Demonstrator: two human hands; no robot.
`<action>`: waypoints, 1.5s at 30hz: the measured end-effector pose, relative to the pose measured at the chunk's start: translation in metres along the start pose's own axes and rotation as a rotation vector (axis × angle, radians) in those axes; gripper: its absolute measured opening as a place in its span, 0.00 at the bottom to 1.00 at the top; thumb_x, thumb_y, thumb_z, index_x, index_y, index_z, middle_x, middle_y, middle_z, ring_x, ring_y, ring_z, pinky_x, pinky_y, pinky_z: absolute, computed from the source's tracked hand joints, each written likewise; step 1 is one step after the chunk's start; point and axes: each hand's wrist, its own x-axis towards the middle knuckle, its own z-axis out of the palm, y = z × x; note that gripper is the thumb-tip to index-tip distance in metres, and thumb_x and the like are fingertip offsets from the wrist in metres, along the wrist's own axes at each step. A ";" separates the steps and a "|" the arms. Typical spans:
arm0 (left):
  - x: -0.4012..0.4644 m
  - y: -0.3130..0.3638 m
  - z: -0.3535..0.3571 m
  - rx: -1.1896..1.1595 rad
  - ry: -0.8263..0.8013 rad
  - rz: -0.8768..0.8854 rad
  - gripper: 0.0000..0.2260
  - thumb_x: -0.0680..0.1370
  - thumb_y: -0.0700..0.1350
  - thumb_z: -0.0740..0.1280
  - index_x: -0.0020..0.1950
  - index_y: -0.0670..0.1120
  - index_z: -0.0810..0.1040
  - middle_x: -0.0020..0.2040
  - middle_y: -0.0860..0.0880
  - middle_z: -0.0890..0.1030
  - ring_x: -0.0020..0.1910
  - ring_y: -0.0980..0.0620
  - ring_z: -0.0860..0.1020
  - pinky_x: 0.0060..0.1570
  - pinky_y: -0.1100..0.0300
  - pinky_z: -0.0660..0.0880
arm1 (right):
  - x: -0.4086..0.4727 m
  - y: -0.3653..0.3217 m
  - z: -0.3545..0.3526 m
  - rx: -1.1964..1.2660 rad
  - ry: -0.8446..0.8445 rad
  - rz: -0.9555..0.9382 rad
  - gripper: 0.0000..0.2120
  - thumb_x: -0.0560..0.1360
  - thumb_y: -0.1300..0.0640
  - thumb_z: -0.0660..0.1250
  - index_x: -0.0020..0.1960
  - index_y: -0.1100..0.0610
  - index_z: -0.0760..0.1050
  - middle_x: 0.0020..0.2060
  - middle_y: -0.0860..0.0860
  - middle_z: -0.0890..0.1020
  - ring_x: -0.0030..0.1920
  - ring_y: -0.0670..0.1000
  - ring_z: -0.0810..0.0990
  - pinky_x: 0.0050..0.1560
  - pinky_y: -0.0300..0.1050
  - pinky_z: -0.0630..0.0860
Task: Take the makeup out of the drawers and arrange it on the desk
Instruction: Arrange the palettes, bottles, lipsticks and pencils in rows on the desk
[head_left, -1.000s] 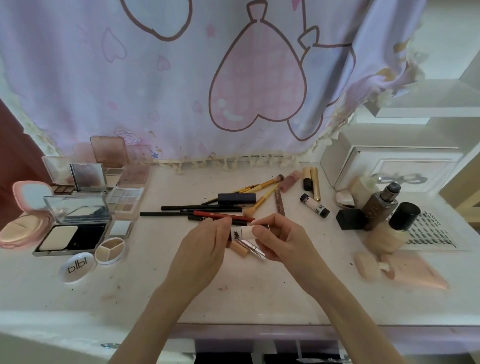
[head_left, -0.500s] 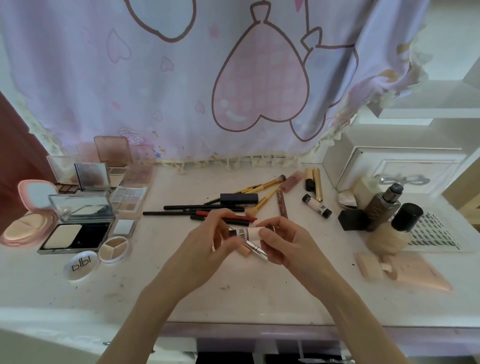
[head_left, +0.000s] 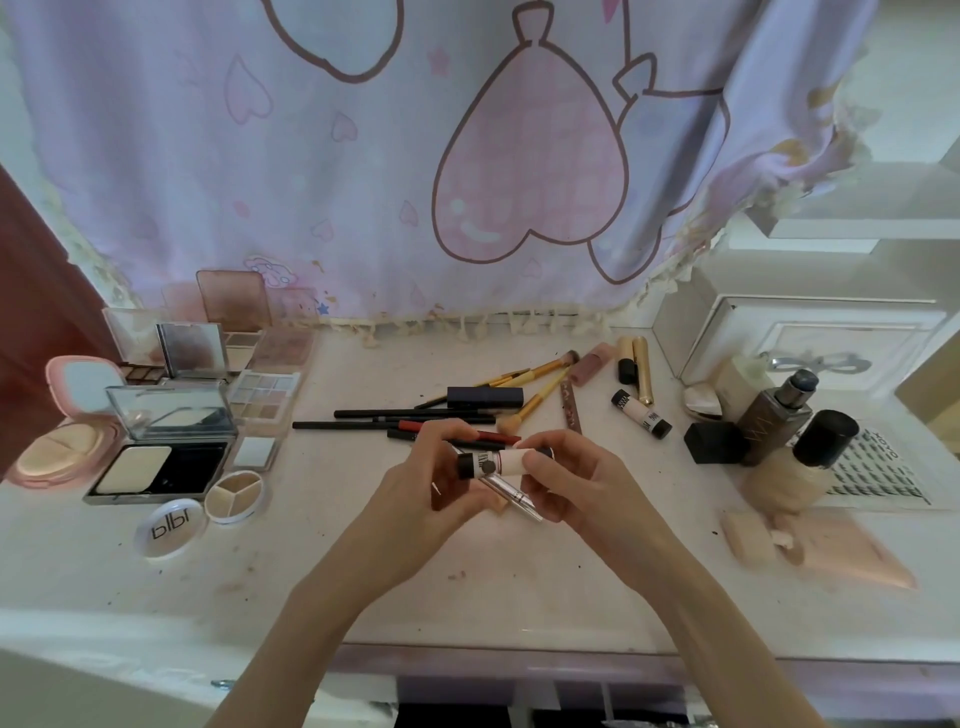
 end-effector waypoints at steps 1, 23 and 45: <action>0.001 -0.001 0.001 0.037 0.016 0.017 0.13 0.74 0.47 0.69 0.49 0.59 0.66 0.34 0.56 0.75 0.33 0.61 0.73 0.36 0.69 0.71 | 0.000 0.000 0.000 -0.004 0.001 0.006 0.07 0.74 0.58 0.67 0.51 0.57 0.77 0.32 0.50 0.79 0.31 0.46 0.74 0.32 0.35 0.71; 0.012 0.007 -0.001 0.108 0.301 -0.044 0.19 0.73 0.53 0.62 0.30 0.39 0.74 0.21 0.55 0.68 0.25 0.58 0.68 0.26 0.70 0.64 | -0.008 0.007 0.001 -0.593 0.005 -0.170 0.16 0.74 0.60 0.67 0.52 0.40 0.73 0.47 0.35 0.77 0.50 0.40 0.76 0.48 0.27 0.71; 0.021 0.024 -0.018 0.105 0.060 0.076 0.16 0.76 0.36 0.63 0.53 0.58 0.74 0.47 0.57 0.76 0.47 0.59 0.74 0.46 0.73 0.68 | -0.007 0.013 -0.006 -0.449 -0.075 -0.131 0.13 0.76 0.60 0.65 0.50 0.41 0.73 0.49 0.41 0.81 0.51 0.41 0.79 0.54 0.35 0.75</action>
